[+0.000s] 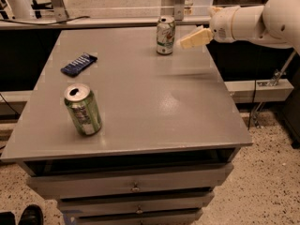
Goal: Move 7up can near rxbar blueberry
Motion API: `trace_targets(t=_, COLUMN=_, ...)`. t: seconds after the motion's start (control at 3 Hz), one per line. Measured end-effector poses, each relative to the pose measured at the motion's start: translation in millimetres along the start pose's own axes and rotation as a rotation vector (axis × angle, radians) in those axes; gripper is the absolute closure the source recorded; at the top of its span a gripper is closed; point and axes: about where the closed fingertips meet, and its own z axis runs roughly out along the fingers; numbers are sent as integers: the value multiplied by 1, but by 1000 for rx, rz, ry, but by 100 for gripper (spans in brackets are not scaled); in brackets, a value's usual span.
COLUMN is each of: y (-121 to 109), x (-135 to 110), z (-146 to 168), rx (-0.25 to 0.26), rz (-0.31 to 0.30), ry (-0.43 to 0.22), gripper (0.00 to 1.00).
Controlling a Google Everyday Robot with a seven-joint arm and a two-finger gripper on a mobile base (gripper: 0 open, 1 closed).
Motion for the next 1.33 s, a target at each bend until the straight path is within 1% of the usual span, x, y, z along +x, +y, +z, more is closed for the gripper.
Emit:
trace_targets(t=0.33, y=0, x=0, z=0, rx=0, rz=0, ry=0, gripper=0)
trace_targets(t=0.67, y=1, x=2, z=5, rx=34, rz=15, ry=-18, gripper=0)
trace_targets(t=1.0, y=1, x=0, z=14, rx=104, rz=45, ry=-45, gripper=0)
trace_targets(t=1.33, y=-4, x=4, z=28, rx=146, rz=78, ry=-68, gripper=0)
